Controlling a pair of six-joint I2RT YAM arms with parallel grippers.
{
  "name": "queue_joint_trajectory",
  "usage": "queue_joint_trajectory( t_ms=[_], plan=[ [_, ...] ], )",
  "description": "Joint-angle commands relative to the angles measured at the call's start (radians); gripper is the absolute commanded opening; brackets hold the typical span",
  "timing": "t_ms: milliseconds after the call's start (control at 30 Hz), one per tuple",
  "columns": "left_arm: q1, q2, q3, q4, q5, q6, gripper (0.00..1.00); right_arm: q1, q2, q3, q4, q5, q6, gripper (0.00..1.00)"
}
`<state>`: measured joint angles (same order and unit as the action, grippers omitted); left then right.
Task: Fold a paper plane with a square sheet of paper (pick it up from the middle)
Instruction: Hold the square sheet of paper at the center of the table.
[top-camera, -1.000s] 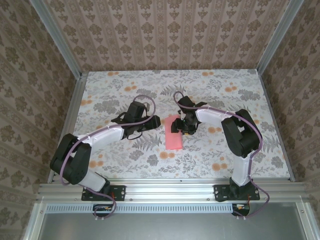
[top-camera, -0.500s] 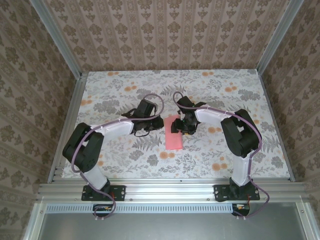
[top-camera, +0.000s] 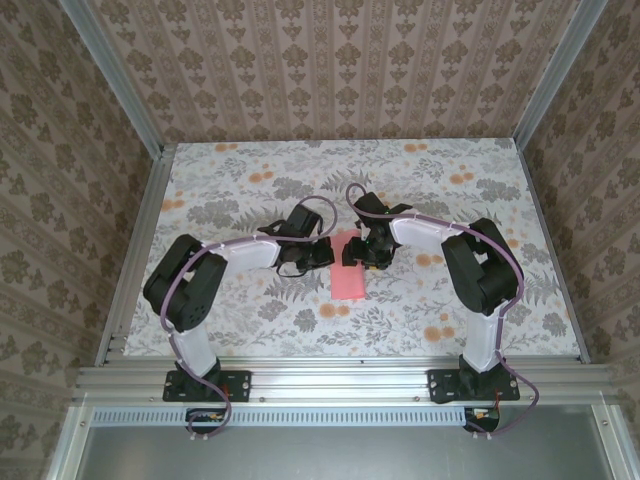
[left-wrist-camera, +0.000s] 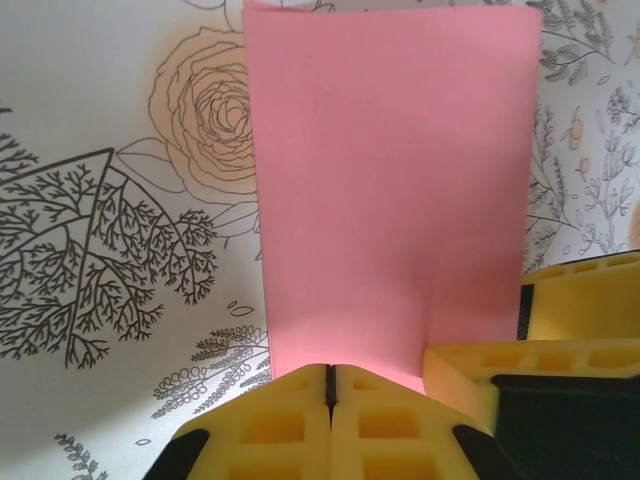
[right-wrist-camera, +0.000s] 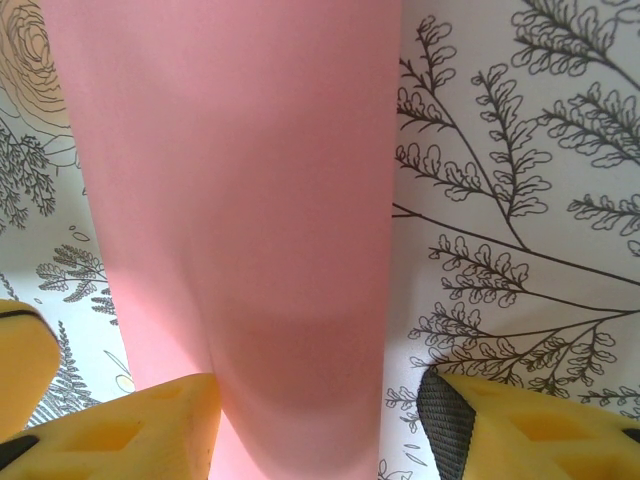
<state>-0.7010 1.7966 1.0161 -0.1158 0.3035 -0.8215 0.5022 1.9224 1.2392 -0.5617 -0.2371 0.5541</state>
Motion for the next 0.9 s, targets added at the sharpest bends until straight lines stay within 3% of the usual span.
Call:
queue_joint_trajectory(
  t_ms=[0,400,867],
  plan=[
    [-0.009,0.0,0.023,0.004,0.0,-0.028,0.02,-0.004,0.048,-0.035,-0.05,0.102,0.015,0.6],
    [-0.009,-0.032,-0.007,0.015,-0.05,-0.052,0.02,-0.004,0.038,-0.044,-0.043,0.109,0.028,0.59],
    [0.0,-0.196,-0.142,0.014,-0.277,-0.163,0.04,-0.005,0.023,-0.064,0.006,0.076,0.063,0.6]
  ],
)
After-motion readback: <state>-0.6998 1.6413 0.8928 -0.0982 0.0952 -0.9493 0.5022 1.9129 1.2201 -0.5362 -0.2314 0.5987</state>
